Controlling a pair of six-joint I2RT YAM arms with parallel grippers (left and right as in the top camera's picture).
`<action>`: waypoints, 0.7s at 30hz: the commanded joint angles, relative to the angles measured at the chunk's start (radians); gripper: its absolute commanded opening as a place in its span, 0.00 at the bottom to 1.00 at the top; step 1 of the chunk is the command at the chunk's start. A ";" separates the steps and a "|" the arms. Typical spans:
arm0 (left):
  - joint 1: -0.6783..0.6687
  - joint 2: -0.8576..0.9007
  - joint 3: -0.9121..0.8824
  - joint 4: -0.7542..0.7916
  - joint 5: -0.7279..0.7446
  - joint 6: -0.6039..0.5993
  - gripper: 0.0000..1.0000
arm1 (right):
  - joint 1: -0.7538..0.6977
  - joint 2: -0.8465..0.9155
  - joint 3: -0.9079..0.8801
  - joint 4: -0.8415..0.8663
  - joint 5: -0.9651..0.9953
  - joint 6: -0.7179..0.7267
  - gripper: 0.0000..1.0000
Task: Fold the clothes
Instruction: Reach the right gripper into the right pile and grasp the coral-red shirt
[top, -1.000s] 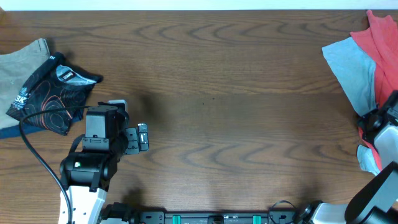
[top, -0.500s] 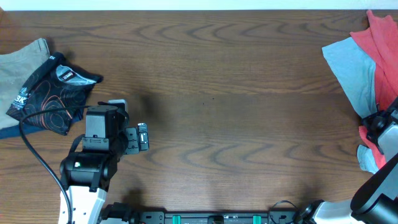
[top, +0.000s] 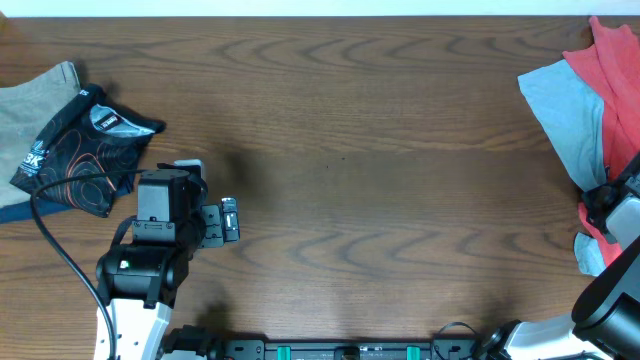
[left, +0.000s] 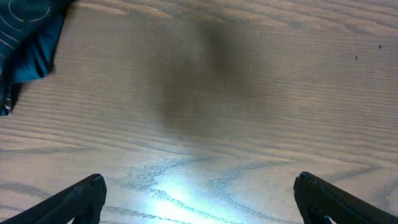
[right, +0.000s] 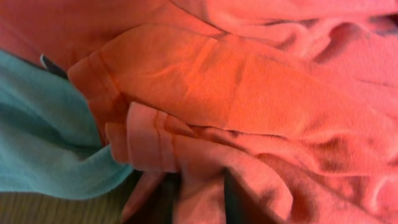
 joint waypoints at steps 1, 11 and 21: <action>0.005 0.000 0.020 0.001 -0.001 -0.009 0.98 | -0.010 0.001 0.015 0.003 0.005 0.008 0.08; 0.005 0.000 0.020 0.001 -0.001 -0.009 0.98 | -0.010 -0.053 0.023 0.003 -0.049 0.008 0.01; 0.005 0.000 0.020 0.005 -0.001 -0.009 0.98 | -0.010 -0.321 0.047 -0.023 -0.135 -0.054 0.01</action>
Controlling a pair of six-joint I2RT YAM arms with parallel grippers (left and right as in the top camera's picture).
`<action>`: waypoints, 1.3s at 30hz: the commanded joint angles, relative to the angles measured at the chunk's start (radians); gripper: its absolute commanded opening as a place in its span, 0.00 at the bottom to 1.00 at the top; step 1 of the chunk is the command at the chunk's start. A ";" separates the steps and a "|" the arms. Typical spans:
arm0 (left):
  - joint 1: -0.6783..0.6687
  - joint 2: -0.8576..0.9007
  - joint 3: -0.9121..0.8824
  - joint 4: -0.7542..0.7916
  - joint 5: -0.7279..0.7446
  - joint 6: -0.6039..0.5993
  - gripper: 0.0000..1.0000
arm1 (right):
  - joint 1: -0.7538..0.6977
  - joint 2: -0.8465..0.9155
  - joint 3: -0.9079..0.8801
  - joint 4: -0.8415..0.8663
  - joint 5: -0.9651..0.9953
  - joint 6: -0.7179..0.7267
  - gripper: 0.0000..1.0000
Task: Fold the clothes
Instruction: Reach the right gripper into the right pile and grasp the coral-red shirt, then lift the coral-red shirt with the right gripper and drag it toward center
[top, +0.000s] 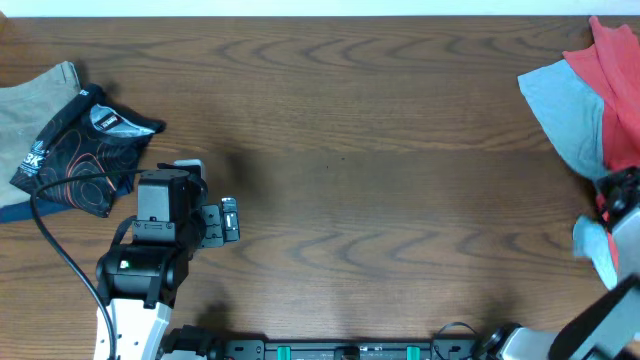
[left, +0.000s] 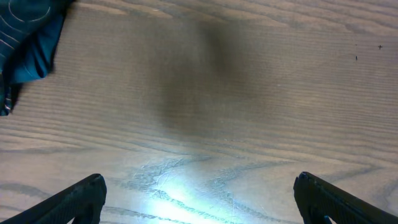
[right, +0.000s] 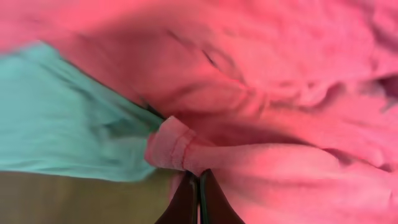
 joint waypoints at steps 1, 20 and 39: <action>0.005 0.000 0.020 0.004 -0.001 -0.009 0.98 | -0.010 -0.105 0.043 -0.016 -0.040 -0.047 0.01; 0.005 0.000 0.020 0.003 -0.001 -0.009 0.98 | -0.010 -0.213 0.107 -0.070 -0.196 -0.087 0.01; 0.005 0.000 0.020 0.003 -0.001 -0.009 0.98 | 0.082 -0.212 0.768 0.098 -1.672 -0.079 0.01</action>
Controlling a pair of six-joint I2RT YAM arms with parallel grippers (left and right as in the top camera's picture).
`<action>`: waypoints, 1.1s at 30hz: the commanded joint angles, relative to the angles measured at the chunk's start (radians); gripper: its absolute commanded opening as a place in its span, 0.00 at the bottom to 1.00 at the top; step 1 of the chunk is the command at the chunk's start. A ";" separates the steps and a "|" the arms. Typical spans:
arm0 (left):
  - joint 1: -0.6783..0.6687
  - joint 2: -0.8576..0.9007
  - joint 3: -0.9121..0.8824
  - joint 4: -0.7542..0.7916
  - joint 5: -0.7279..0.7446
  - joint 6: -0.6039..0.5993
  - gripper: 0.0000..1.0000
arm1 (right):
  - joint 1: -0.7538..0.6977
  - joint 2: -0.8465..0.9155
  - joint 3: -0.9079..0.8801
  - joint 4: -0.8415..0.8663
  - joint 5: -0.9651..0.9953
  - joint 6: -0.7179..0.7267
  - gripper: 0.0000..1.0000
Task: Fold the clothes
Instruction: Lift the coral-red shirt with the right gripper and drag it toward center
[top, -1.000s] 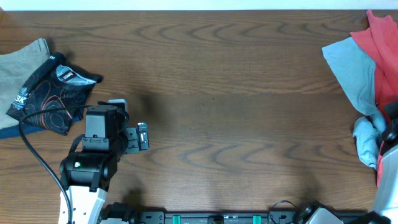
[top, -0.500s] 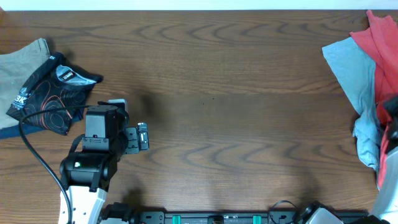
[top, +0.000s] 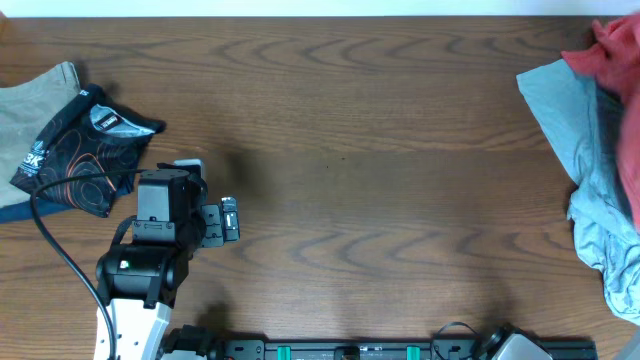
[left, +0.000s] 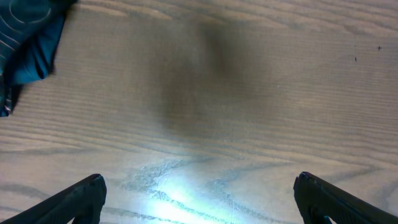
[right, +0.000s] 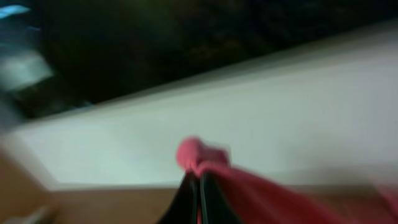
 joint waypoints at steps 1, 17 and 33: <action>0.005 0.000 0.020 0.001 -0.001 -0.009 0.98 | 0.086 -0.011 0.045 0.206 -0.533 0.135 0.01; 0.005 0.000 0.020 0.000 -0.001 -0.009 0.98 | 0.430 0.056 0.037 0.301 -0.560 0.235 0.01; 0.005 0.000 0.020 0.001 -0.001 -0.009 0.98 | 0.431 0.119 0.037 0.302 -0.560 0.235 0.02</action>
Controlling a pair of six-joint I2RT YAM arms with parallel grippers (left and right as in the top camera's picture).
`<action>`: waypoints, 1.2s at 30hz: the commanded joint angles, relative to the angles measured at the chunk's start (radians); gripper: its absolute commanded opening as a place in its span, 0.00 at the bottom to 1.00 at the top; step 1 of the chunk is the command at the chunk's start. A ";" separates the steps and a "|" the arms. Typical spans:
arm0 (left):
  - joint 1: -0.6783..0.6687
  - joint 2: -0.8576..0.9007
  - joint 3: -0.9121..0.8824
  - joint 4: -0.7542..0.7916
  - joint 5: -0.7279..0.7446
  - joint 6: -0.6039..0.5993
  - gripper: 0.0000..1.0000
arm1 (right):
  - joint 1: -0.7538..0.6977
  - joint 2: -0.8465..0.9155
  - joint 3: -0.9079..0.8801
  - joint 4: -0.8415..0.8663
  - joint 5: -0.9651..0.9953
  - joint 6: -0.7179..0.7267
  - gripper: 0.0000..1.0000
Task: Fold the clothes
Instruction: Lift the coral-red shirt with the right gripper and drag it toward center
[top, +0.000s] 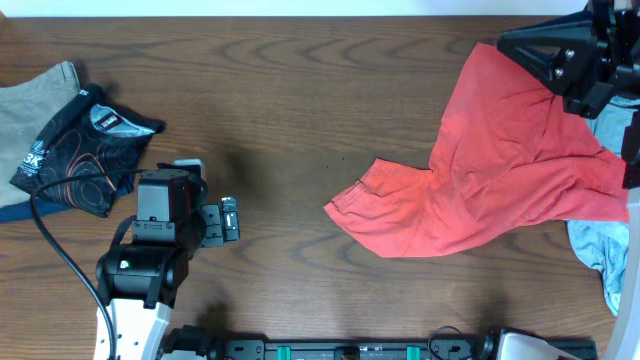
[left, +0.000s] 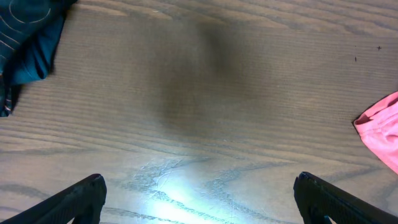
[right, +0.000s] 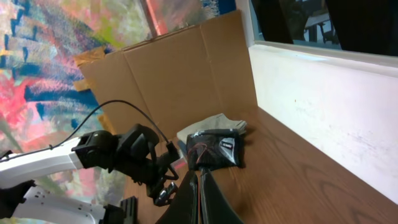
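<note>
A red garment (top: 490, 170) hangs from my right gripper (top: 503, 45) at the table's far right and slopes down toward the middle, its lower hem lying on the wood. The right gripper (right: 200, 193) is shut, with only a thin sliver of red between its fingers. One corner of the red garment (left: 380, 127) shows at the right edge of the left wrist view. My left gripper (top: 228, 220) sits low at the front left, open (left: 199, 202) over bare wood with nothing in it.
A light blue garment (top: 600, 255) lies crumpled at the right edge, partly under the red one. At the far left, a folded black patterned garment (top: 80, 150) rests on a beige garment (top: 30, 100). A black cable (top: 60, 250) trails beside the left arm.
The red garment was bunched at the right edge with my right gripper outside the overhead view. Now it hangs spread from that gripper, reaching toward the table's middle. The left arm has not moved.
My right gripper was first open, pressed into the red garment on the right pile. Then it was shut on a red fold. Later it held the fold high, out of the overhead view. Now the garment is off the blue one and stretched over the table.
</note>
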 joint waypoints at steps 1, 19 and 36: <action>0.005 0.000 0.020 0.000 -0.001 -0.009 0.98 | 0.013 0.000 0.002 0.007 -0.013 0.012 0.02; 0.005 0.000 0.020 0.000 -0.001 -0.009 0.98 | -0.004 0.008 0.002 -0.014 0.151 -0.052 0.02; 0.005 0.000 0.020 0.001 -0.001 -0.009 0.98 | 0.027 0.014 0.002 -0.837 1.745 -0.676 0.16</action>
